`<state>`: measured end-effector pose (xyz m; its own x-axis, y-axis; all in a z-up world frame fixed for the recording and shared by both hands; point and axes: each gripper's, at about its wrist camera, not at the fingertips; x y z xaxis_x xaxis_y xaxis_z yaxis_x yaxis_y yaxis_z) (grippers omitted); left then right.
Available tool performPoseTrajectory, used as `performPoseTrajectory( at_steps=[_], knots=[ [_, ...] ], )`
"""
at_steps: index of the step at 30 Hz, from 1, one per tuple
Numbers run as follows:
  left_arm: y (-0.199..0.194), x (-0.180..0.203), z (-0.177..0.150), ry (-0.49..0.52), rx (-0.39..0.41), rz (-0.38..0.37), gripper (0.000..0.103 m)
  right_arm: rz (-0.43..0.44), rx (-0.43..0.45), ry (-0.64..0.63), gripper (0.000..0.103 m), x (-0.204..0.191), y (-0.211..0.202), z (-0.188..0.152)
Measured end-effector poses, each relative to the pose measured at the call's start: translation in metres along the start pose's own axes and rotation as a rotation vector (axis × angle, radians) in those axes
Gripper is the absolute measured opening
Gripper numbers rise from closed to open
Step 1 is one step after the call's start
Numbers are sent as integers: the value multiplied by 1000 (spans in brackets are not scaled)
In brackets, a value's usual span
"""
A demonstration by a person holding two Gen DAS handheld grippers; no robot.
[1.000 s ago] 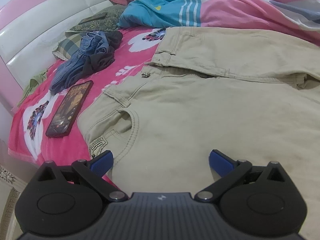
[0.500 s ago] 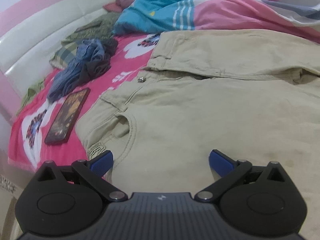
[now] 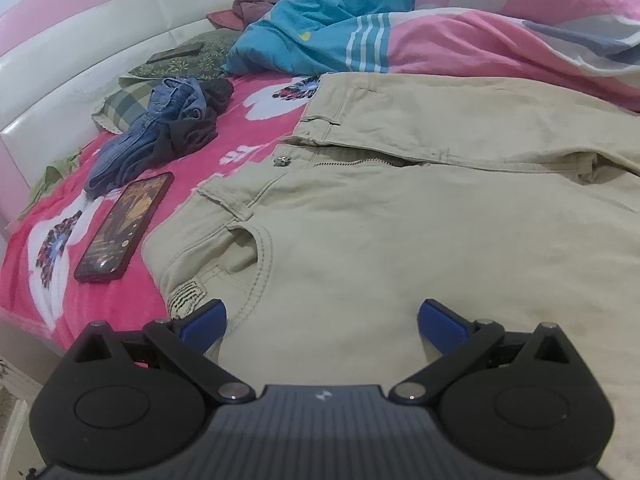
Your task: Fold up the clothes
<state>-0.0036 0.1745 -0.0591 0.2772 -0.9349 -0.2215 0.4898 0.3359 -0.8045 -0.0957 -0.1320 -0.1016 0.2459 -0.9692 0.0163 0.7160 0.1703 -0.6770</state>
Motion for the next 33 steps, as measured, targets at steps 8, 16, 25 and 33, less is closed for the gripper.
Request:
performPoseTrajectory(
  at_steps=[8,16,25,33],
  knots=[
    [-26,-2,-3,-22,72,-133,103,10,-54,56,102,17,26,29],
    [-12,45,-8,80,10,-154,103,15,-95,114,102,34,50,55],
    [-7,43,-13,13,24,-182,103,-91,30,-15,102,36,-69,-59],
    [-8,50,-5,-16,-23,-146,103,-131,203,20,102,70,-39,-19]
  ],
)
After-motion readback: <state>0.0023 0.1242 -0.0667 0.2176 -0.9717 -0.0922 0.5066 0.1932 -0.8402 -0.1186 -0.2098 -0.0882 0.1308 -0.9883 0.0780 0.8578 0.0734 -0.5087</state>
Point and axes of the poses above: each gripper's, at about its wrist camera, not at the fingertips, and y roughly the way its jaws point, x to its right, z to its top, and after that the axes turned 10 degrees about -x, right-handed
